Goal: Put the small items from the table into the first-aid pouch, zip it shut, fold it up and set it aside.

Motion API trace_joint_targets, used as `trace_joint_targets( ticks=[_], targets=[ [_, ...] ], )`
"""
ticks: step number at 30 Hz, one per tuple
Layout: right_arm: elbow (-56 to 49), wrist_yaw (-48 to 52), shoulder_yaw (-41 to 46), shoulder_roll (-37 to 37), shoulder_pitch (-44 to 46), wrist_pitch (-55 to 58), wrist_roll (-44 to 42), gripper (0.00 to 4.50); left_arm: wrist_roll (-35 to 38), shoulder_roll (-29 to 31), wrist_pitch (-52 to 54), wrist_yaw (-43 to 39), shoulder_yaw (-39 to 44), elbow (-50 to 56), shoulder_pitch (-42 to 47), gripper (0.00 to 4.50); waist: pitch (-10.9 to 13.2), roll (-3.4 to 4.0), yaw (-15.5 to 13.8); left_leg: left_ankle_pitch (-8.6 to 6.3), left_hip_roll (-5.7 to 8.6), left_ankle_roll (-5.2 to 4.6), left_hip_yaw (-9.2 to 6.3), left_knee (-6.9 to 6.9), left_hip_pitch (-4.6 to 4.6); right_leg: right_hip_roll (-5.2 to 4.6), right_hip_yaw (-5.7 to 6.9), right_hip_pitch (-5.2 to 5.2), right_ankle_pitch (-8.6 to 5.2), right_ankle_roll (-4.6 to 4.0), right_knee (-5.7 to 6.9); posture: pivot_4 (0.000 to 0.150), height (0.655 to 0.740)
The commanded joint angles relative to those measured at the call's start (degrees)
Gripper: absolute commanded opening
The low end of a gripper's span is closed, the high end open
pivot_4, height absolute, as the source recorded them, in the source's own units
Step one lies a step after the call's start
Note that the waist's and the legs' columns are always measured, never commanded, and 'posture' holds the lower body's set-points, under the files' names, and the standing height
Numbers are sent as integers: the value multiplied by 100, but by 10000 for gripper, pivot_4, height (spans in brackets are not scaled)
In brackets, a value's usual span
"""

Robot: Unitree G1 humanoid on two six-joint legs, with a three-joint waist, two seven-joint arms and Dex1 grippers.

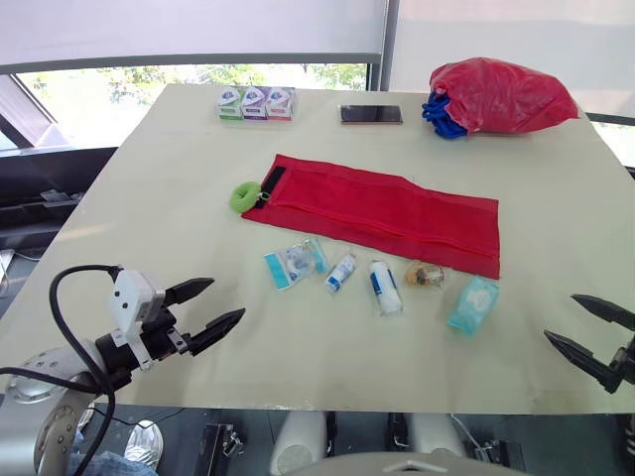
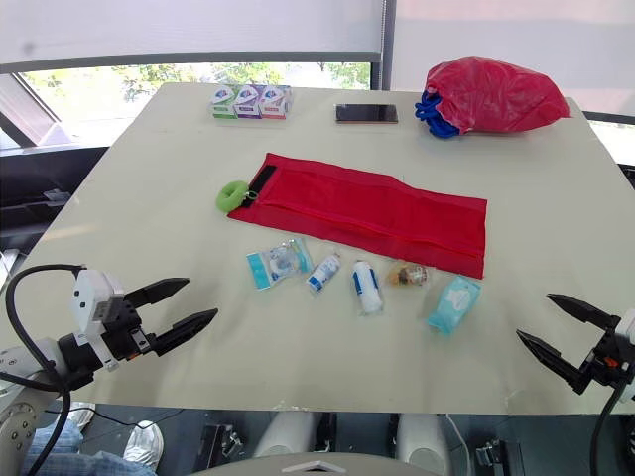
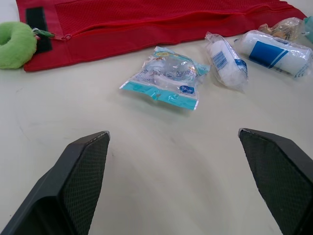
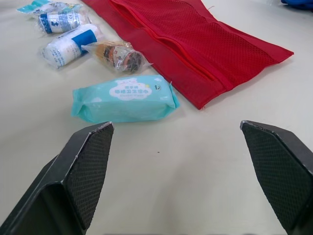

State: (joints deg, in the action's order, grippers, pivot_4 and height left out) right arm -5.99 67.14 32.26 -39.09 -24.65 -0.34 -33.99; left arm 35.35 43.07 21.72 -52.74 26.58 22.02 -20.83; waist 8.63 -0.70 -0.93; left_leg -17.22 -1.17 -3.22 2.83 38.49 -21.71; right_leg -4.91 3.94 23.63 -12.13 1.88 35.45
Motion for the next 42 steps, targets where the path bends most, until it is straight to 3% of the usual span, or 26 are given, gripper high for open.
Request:
trace_joint_targets(
  ticks=[1,20,25,30,42],
  targets=[
    [-140,86,226,-49,-122,-39,-124,44360,34,-7,-111,-105,167,25,-25,45000,0,0,-3,0,0,0,0,0,0,0,0,0,0,0,0,1500,7400],
    [-187,206,234,100,-312,-264,-182,44360,-71,91,-370,-642,58,-863,505,45000,-3,-2,-6,0,1,0,0,11,3,4,-2,-2,-3,6,13,1500,7400],
    [-1180,-71,7,30,-234,272,-475,44360,-122,246,-49,-681,-214,-1317,1274,45000,-3,-3,-4,1,0,1,-2,14,4,4,-3,-3,-3,6,22,1500,7400],
    [-2387,-645,-480,-145,202,1054,-863,44360,-420,444,238,-900,-994,-2271,2537,45000,-3,-5,-3,6,0,7,-2,23,4,33,-1,-2,2,-1,31,1500,7400],
    [-3562,-1689,-1568,-328,1712,2067,-1159,44360,-1071,115,697,-1773,-2488,-4373,4952,45000,-2,-33,4,20,11,29,-6,44,-8,47,-9,-4,25,11,38,1500,7400]
  ],
)
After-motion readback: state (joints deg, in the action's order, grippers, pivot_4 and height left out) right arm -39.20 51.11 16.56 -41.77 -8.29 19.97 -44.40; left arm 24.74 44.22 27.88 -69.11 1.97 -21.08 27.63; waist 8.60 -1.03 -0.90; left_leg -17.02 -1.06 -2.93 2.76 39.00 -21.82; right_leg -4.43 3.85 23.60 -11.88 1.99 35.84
